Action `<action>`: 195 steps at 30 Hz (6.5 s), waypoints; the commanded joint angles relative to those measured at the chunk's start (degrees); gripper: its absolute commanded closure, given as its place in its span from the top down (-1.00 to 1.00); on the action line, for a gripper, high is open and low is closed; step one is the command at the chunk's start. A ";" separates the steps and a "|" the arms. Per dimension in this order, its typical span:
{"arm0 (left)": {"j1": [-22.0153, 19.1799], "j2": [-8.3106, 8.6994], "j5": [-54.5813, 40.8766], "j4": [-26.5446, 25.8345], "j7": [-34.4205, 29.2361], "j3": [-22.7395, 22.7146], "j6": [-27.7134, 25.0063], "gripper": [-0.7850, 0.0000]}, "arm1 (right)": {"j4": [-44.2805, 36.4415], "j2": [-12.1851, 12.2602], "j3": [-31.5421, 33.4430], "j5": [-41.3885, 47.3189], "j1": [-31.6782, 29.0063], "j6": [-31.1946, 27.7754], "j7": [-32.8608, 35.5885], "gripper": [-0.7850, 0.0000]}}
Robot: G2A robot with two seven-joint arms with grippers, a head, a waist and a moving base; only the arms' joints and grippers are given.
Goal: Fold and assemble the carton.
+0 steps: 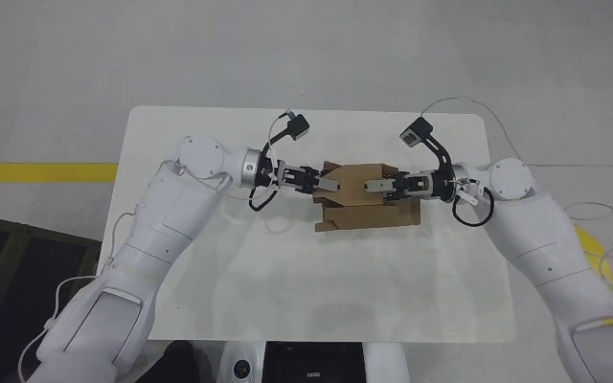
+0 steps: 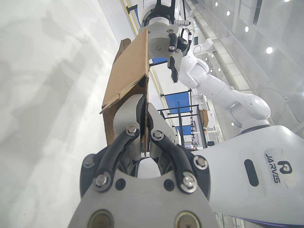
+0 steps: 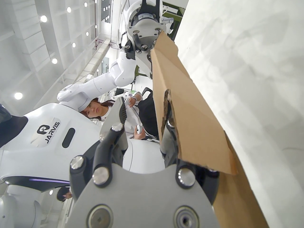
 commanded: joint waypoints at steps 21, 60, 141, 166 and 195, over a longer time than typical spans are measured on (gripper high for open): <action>-0.73 -0.37 -2.77 1.11 -0.64 0.83 -0.20 1.00 | 2.19 -0.49 -2.47 -0.63 1.36 -1.57 -1.57 -1.00; -1.59 -3.06 -12.44 -0.28 1.97 3.45 0.70 1.00 | 2.87 -0.99 -2.21 -1.71 0.23 -5.26 -5.27 -1.00; 3.37 -2.37 -7.57 -3.94 7.31 -1.57 -0.48 1.00 | 0.47 0.08 3.71 -0.03 -3.29 -7.48 -7.51 -1.00; 3.63 -4.18 -8.54 -5.42 6.48 3.89 0.90 1.00 | 2.78 -0.75 8.14 -0.55 -4.86 -9.49 -9.52 -1.00; 2.04 -5.24 -8.07 -2.98 6.72 4.15 -0.02 1.00 | 1.89 -2.74 8.40 -2.42 -5.47 -8.51 -8.54 -1.00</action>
